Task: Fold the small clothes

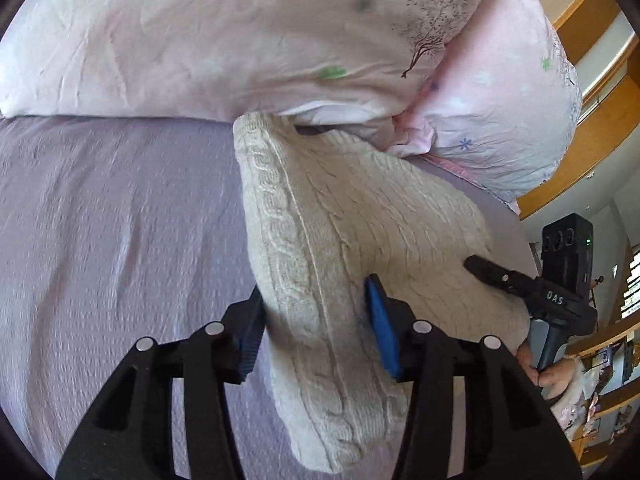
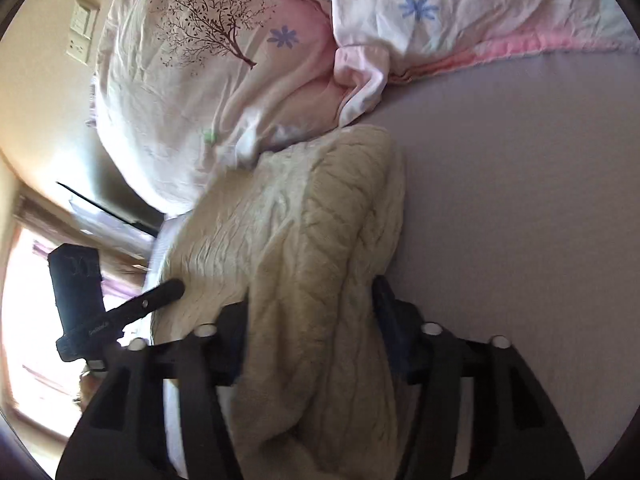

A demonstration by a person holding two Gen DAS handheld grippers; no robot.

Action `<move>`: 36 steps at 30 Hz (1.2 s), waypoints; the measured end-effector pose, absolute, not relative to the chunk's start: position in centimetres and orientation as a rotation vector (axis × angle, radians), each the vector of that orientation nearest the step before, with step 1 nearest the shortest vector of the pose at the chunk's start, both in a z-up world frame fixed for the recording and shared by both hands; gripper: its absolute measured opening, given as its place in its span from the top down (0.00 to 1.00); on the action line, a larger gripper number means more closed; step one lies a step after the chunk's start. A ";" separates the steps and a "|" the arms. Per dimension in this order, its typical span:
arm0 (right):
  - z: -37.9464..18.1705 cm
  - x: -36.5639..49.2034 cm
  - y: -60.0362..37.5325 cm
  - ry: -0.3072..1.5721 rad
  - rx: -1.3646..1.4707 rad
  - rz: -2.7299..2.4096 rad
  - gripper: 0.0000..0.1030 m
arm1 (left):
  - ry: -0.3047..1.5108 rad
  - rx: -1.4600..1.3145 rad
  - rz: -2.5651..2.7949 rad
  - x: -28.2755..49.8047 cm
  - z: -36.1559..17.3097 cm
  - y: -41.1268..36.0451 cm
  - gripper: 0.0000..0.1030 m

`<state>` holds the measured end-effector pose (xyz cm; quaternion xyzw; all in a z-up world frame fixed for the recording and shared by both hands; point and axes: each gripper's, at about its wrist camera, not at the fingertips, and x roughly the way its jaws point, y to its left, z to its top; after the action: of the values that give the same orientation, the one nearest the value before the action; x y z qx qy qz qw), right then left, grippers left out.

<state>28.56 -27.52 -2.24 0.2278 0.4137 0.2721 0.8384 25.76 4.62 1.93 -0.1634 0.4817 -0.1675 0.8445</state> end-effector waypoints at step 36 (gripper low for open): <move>-4.6 12.4 -19.9 0.879 -0.047 0.189 0.01 | 1.051 0.040 -0.057 12.1 -1.6 1.2 0.02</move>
<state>12.41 -19.91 -4.62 -0.0227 0.4248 0.0913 0.9004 12.11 1.23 -1.57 0.0190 0.5014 -0.0271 0.8646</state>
